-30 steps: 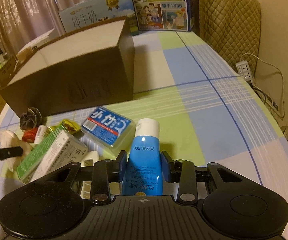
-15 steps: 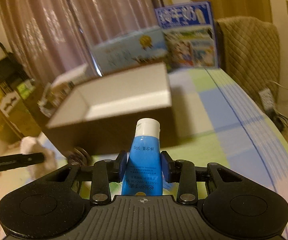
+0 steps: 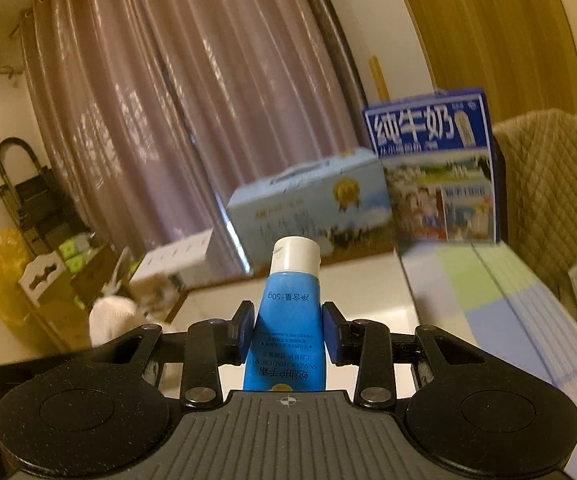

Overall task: Organize objects
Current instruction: 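Carry the pouch and tube into the box and open both grippers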

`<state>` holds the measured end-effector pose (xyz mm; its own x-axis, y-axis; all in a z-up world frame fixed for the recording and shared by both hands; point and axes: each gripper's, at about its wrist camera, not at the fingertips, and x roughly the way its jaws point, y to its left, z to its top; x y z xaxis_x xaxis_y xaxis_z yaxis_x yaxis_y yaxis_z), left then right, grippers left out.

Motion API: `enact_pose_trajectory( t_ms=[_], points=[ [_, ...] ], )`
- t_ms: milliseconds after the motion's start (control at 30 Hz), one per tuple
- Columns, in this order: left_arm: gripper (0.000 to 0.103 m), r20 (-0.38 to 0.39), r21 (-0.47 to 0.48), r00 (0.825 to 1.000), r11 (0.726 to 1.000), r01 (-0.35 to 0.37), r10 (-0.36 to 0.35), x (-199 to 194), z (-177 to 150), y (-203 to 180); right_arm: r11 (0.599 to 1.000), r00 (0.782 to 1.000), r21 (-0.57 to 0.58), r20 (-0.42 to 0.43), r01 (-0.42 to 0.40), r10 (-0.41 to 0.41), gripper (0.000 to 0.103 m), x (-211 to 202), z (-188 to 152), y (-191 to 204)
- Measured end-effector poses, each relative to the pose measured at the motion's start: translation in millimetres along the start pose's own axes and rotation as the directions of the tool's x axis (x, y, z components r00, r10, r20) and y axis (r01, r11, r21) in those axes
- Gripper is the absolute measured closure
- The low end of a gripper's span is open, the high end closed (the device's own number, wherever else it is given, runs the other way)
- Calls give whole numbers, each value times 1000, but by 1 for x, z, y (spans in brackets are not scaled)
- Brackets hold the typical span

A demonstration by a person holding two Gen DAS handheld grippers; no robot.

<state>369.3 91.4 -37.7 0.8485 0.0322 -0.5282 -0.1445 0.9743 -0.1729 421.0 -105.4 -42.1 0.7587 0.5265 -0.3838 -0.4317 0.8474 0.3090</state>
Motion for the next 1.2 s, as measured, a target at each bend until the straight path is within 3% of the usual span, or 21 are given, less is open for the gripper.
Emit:
enact_pose_trajectory(
  t_ms=[133, 233, 467, 633, 967, 1100, 1200],
  points=[
    [57, -24, -4, 999, 1000, -23, 23, 34, 1, 6, 999, 998, -19, 41, 44, -43, 70, 29, 2, -9],
    [57, -68, -16, 997, 999, -38, 36, 59, -5, 11, 995, 997, -52, 25, 79, -78, 70, 55, -6, -17],
    [57, -179, 16, 981, 997, -69, 71, 103, -26, 19, 983, 974, -135, -175, 121, -144, 70, 111, -41, -22],
    [57, -230, 39, 970, 996, -77, 84, 118, -30, 24, 978, 955, -173, -249, 121, -162, 70, 129, -58, -26],
    [52, -232, 77, 969, 994, -74, 90, 130, -25, 21, 979, 943, -167, -289, 119, -164, 69, 136, -58, -32],
    [36, -197, 94, 975, 992, -81, 98, 127, -22, 18, 987, 952, -112, -271, 114, -141, 68, 132, -51, -35],
    [31, -187, 85, 977, 993, -83, 98, 124, -19, 20, 990, 956, -91, -266, 106, -126, 54, 129, -45, -35]
  ],
)
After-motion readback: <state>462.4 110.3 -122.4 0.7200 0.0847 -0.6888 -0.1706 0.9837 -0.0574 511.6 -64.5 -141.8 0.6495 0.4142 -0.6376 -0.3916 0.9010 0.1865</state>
